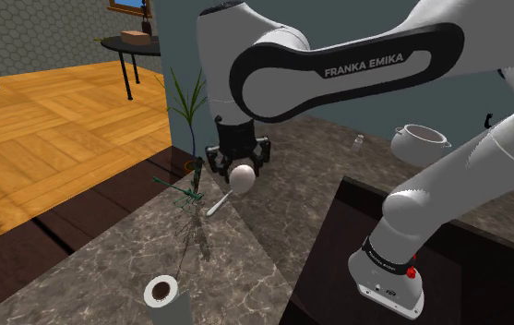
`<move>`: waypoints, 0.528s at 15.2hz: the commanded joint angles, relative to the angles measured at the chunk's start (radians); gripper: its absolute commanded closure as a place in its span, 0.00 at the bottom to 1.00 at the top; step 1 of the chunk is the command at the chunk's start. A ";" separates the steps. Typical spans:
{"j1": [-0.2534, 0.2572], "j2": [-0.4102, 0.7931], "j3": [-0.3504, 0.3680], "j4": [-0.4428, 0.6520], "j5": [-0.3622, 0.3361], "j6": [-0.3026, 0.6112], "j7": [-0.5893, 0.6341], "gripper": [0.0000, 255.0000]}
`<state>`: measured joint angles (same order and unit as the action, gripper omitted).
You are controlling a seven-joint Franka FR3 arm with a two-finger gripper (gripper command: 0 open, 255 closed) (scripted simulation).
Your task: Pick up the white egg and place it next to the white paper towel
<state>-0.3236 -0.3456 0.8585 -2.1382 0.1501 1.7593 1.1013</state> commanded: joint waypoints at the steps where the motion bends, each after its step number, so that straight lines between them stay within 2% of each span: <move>1: -0.017 0.072 0.063 0.061 -0.033 -0.003 0.072 1.00; 3: -0.036 0.169 0.138 0.134 -0.093 -0.008 0.159 1.00; 5: -0.044 0.294 0.215 0.212 -0.183 -0.020 0.265 1.00; 7: -0.010 0.446 0.267 0.299 -0.305 -0.049 0.388 1.00; 8: 0.029 0.522 0.273 0.347 -0.365 -0.070 0.445 1.00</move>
<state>-0.3177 0.0962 1.1162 -1.8373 -0.1465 1.7052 1.4843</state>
